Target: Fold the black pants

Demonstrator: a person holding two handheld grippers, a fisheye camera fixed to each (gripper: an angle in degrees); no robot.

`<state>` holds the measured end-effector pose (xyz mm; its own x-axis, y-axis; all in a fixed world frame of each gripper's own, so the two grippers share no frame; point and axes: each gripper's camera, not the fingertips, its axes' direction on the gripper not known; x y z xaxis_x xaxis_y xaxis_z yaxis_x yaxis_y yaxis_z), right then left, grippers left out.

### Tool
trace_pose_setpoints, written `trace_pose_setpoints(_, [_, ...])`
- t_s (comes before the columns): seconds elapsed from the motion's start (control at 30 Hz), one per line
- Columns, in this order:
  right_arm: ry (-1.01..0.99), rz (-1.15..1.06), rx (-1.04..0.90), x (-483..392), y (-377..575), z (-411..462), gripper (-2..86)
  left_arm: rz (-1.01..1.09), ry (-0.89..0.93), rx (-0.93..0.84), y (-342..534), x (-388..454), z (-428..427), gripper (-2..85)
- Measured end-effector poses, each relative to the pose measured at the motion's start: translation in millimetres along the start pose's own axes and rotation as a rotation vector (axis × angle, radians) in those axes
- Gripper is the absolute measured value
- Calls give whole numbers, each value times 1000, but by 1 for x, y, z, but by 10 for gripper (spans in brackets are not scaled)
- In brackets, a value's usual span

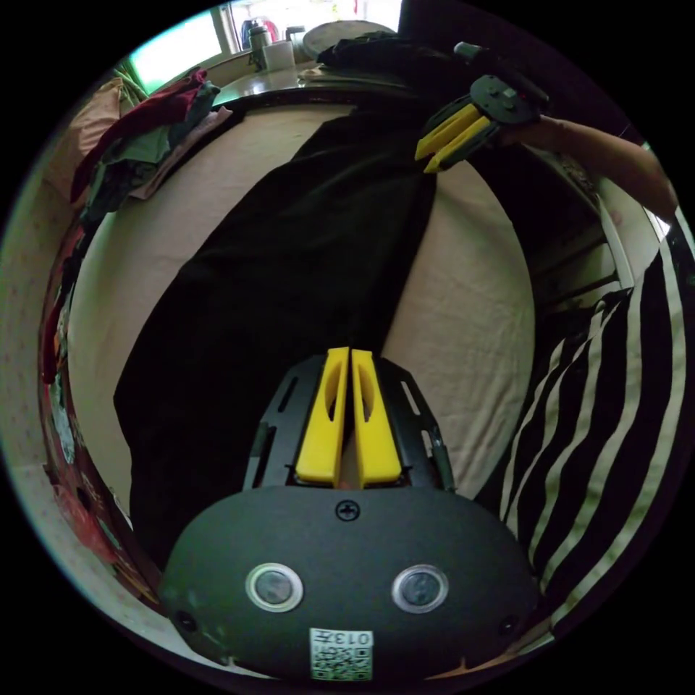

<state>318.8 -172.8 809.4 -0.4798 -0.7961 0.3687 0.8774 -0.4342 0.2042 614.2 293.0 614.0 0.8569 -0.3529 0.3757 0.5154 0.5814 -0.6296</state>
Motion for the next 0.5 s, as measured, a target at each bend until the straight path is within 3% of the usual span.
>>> trace_pose_setpoints(0.33, [25, -32, 13, 3, 21, -12, 6, -38, -1, 36, -2, 10, -12, -1])
trace_pose_setpoints(0.5, [4, -32, -101, -4, 31, 12, 3, -44, 29, -20, -8, 18, 4, 1])
